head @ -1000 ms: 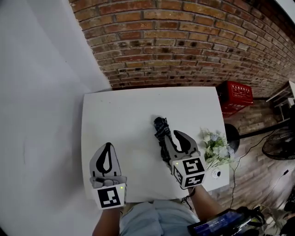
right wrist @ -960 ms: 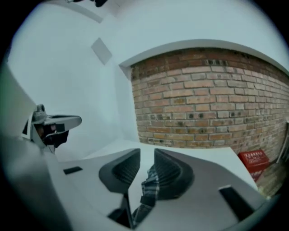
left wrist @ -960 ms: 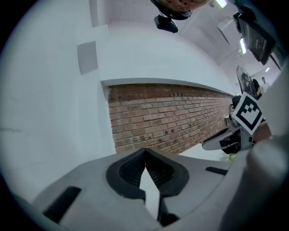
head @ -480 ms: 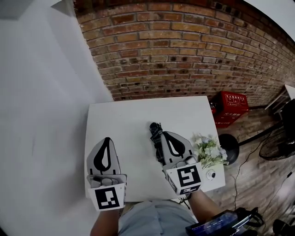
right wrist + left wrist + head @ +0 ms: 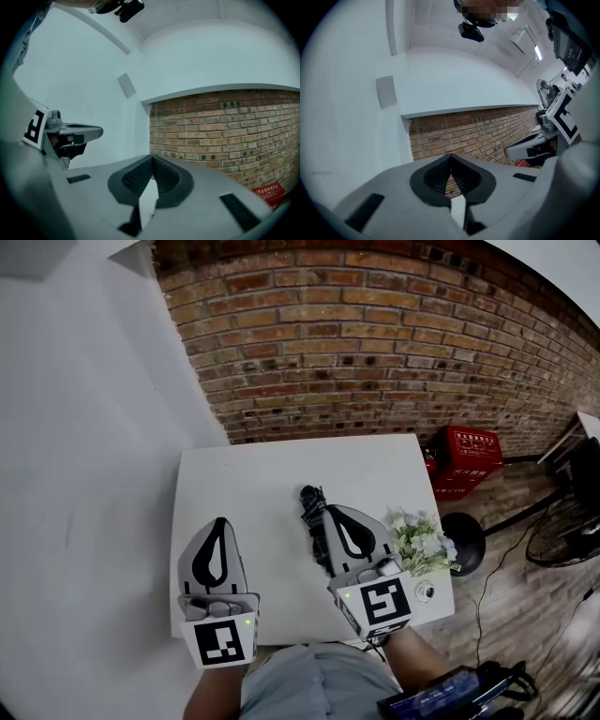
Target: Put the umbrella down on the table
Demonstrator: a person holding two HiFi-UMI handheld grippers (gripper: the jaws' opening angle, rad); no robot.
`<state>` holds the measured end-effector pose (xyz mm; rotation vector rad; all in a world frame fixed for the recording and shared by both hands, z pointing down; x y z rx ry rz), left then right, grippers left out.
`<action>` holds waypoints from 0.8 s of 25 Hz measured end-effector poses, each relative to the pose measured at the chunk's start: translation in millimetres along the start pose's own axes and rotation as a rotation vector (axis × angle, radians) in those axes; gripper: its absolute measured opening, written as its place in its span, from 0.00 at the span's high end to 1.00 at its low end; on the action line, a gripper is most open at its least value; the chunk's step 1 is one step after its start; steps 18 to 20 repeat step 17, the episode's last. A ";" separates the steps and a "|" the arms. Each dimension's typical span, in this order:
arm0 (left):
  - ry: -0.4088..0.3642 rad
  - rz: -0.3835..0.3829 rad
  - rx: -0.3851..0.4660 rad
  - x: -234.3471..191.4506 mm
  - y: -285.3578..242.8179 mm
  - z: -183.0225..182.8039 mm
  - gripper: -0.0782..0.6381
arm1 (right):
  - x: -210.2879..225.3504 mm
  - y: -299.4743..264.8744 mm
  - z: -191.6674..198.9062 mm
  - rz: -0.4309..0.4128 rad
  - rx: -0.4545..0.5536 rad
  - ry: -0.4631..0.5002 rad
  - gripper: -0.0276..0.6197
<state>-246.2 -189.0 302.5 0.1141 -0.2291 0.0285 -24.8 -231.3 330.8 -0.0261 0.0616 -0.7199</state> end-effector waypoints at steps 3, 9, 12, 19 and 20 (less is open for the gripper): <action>-0.001 0.000 0.008 0.6 2.1 -0.9 0.88 | -1.3 2.6 -1.4 0.000 0.006 0.001 0.95; -0.002 0.002 0.003 4.5 5.4 -1.6 0.88 | -0.4 9.2 -2.0 0.001 0.008 0.003 0.95; -0.003 0.004 0.003 6.4 6.4 -1.0 0.88 | 0.5 11.4 -0.6 0.004 0.007 0.003 0.95; -0.004 0.007 0.002 11.3 8.9 -2.1 0.88 | 1.6 16.3 0.1 0.008 0.005 0.003 0.95; -0.004 0.007 0.002 11.3 8.9 -2.1 0.88 | 1.6 16.3 0.1 0.008 0.005 0.003 0.95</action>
Point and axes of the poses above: the fingertips, and each gripper's own axes: y backward along the fingers, x to its right, z out of its underside, the point moved 10 cm from there along y, backward along the fingers, and after that the axes turned 9 degrees about -z, right-handed, at the moved point
